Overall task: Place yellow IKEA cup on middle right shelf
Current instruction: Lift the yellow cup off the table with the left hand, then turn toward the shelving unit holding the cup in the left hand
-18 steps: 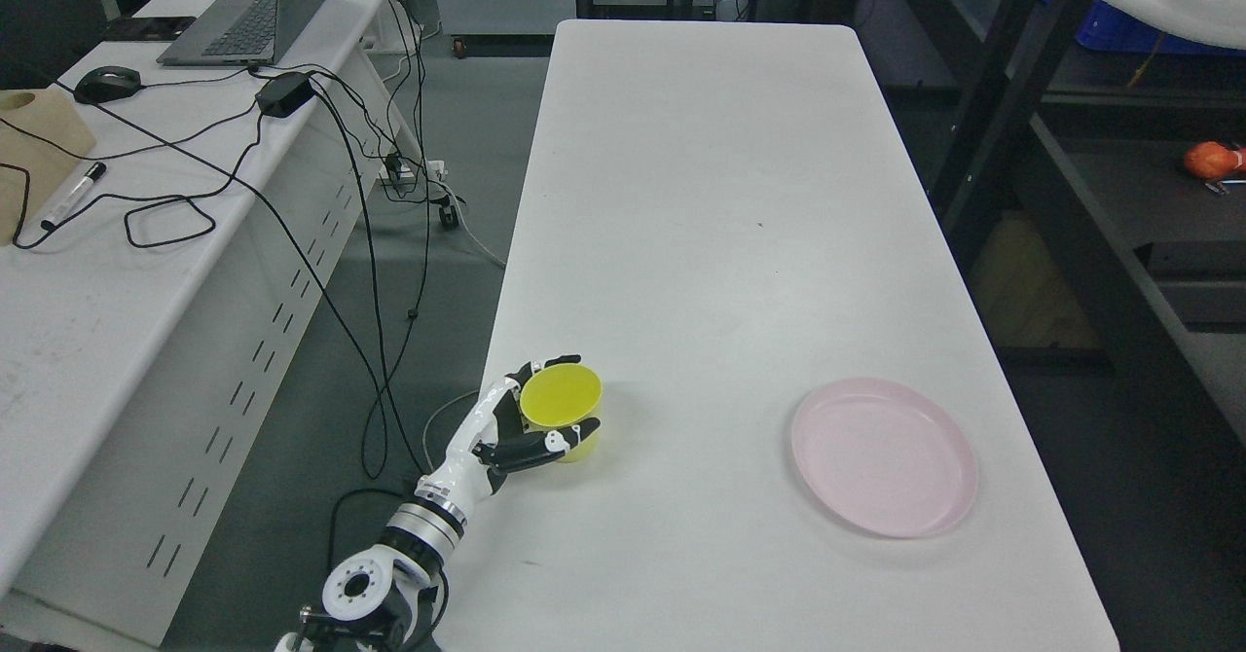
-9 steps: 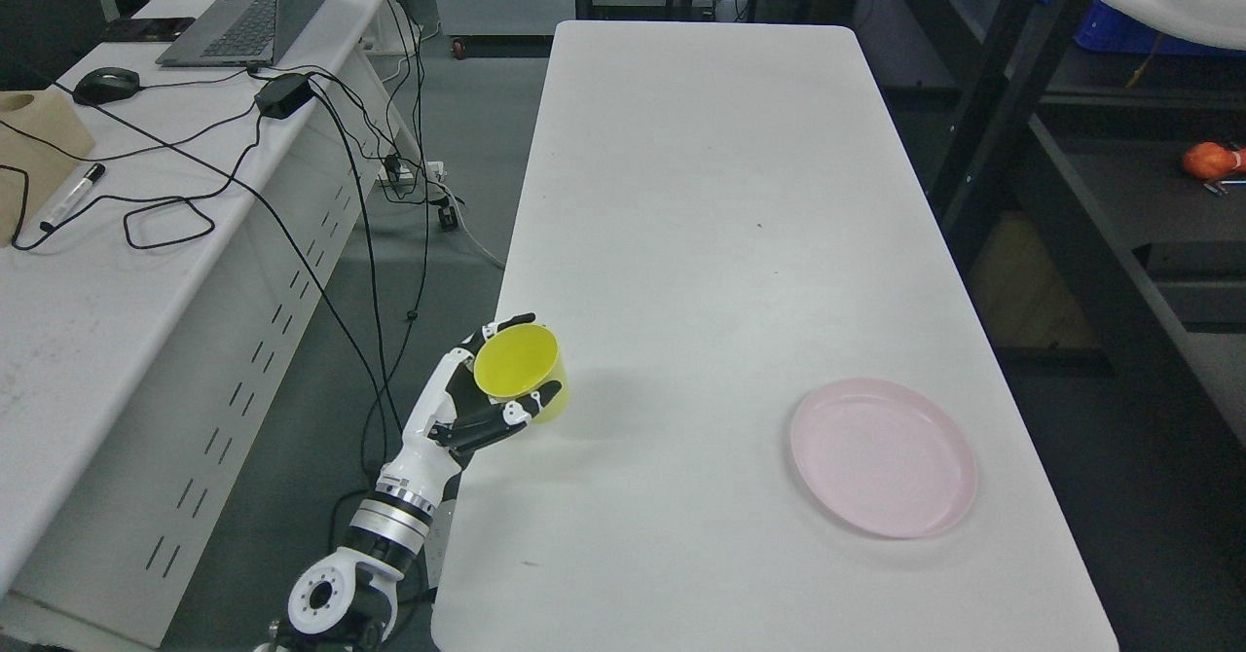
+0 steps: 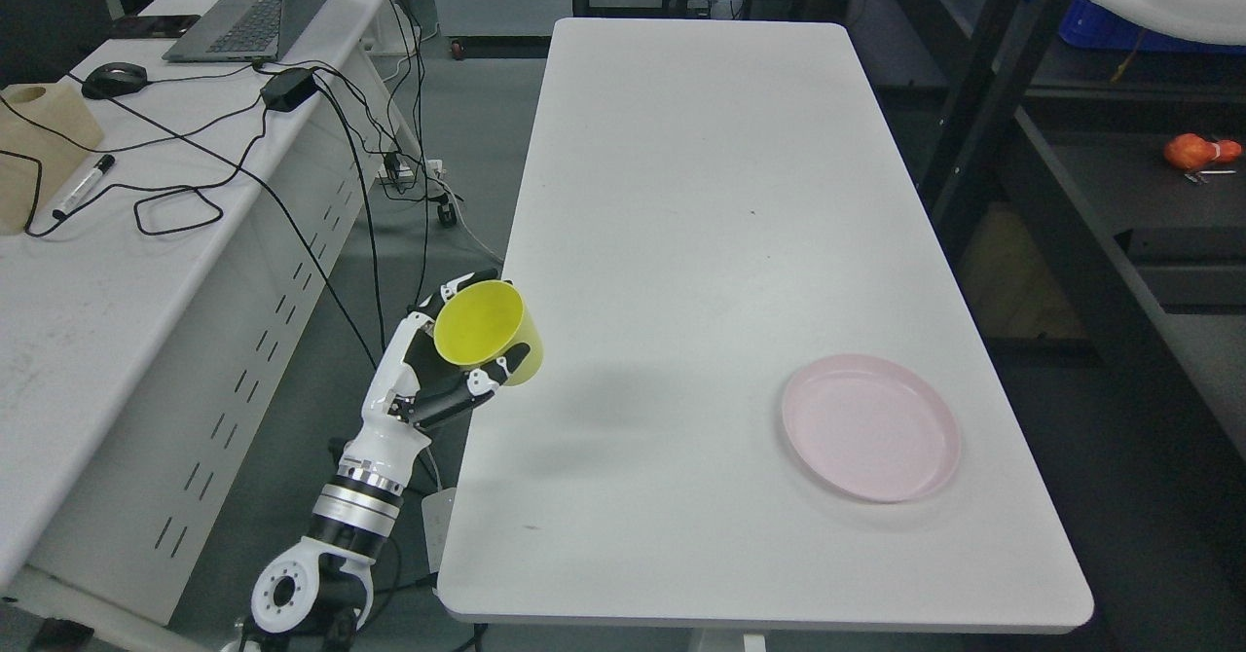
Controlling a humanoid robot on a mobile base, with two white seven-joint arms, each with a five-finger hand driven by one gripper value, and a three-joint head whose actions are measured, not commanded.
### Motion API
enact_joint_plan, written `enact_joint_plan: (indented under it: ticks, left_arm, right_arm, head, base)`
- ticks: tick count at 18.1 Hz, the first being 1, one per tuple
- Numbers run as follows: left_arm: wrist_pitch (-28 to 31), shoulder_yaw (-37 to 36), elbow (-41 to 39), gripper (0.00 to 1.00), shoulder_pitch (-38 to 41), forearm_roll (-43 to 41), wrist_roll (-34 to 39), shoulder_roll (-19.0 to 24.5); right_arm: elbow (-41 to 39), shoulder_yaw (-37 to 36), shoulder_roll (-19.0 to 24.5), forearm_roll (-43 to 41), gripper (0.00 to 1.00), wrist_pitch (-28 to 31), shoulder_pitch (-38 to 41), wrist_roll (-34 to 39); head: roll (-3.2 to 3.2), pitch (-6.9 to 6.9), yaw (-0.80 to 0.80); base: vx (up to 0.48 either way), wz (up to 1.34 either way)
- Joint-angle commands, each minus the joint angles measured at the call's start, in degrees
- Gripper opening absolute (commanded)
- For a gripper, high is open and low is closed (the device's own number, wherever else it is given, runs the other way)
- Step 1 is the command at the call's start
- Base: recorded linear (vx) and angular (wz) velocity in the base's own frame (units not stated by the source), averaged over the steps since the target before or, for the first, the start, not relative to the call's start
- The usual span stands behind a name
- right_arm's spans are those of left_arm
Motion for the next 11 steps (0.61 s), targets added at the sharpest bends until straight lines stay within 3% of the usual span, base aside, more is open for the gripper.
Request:
enact_joint_plan:
  ticks: [1,11]
  left_arm:
    - [-0.11,1.64,-6.78,0.01,1.25,0.38,-0.03,1.0]
    - [-1.34,1.55,-7.04,0.0,2.92,0.38,-0.03,1.0]
  right_arm:
    - [0.0,0.97,-1.0,-1.41,0.99,0.03,0.8,-0.05]
    - [0.0,0.97,-1.0,-1.41,0.99,0.03,0.8,-0.05]
  head:
    - [0.0,0.0,0.0]
    - [0.0,0.0,0.0]
  base:
    - [-0.137,-0.09]
    - [-0.201,-0.26]
